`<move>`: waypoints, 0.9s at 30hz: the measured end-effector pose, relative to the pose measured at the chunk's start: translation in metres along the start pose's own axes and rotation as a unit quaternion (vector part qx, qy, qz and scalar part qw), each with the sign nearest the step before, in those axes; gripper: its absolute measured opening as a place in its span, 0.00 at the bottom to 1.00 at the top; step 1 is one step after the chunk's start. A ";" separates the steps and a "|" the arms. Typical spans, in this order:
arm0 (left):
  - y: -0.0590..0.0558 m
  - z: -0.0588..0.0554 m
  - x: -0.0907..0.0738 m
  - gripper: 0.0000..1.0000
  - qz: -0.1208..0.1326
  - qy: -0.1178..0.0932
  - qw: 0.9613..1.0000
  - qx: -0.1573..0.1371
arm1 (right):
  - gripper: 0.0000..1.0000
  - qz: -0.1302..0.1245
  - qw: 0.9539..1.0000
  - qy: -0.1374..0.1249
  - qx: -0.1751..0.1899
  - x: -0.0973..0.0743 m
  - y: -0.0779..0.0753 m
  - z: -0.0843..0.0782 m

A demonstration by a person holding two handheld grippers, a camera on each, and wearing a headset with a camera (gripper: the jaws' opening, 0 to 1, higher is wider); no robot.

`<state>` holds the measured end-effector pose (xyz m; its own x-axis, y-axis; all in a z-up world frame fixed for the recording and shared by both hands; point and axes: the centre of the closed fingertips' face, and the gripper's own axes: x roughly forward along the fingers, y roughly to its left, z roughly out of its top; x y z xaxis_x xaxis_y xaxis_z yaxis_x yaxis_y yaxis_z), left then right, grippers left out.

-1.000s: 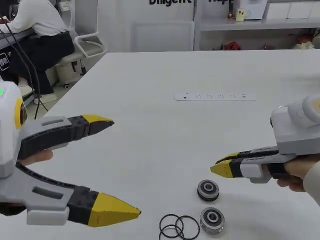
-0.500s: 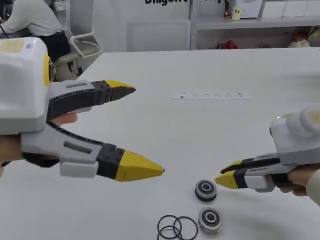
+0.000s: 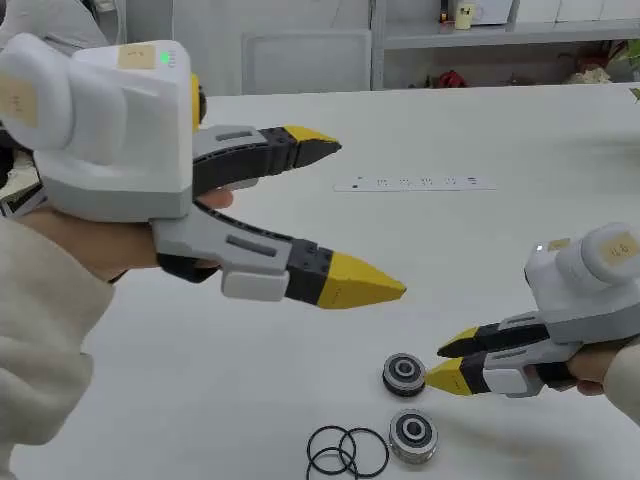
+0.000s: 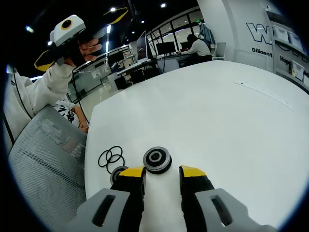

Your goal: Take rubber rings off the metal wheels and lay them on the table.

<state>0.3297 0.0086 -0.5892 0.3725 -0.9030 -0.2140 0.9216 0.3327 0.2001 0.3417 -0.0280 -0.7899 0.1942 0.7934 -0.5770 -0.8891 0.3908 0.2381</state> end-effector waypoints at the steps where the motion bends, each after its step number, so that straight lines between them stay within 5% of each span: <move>1: 0.001 0.000 0.005 0.88 -0.002 -0.001 1.000 0.000 | 0.25 0.001 1.000 0.001 0.000 0.000 0.000 -0.001; 11: -0.007 -0.047 0.045 0.86 -0.029 0.044 0.999 0.002 | 0.25 0.001 1.000 0.005 -0.008 0.002 -0.001 -0.005; 17: -0.015 -0.084 0.052 0.79 -0.029 0.069 0.997 -0.011 | 0.25 0.002 1.000 0.009 -0.011 0.005 -0.002 -0.008; 27: -0.016 -0.116 0.057 0.62 -0.015 0.088 0.995 -0.037 | 0.25 0.007 1.000 0.011 -0.016 0.007 0.000 -0.009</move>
<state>0.3486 -0.0168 -0.7156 0.3528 -0.8530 -0.3846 0.9354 0.3316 0.1226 0.3391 -0.0264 -0.8012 0.1739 0.7882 -0.5903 -0.9045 0.3649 0.2208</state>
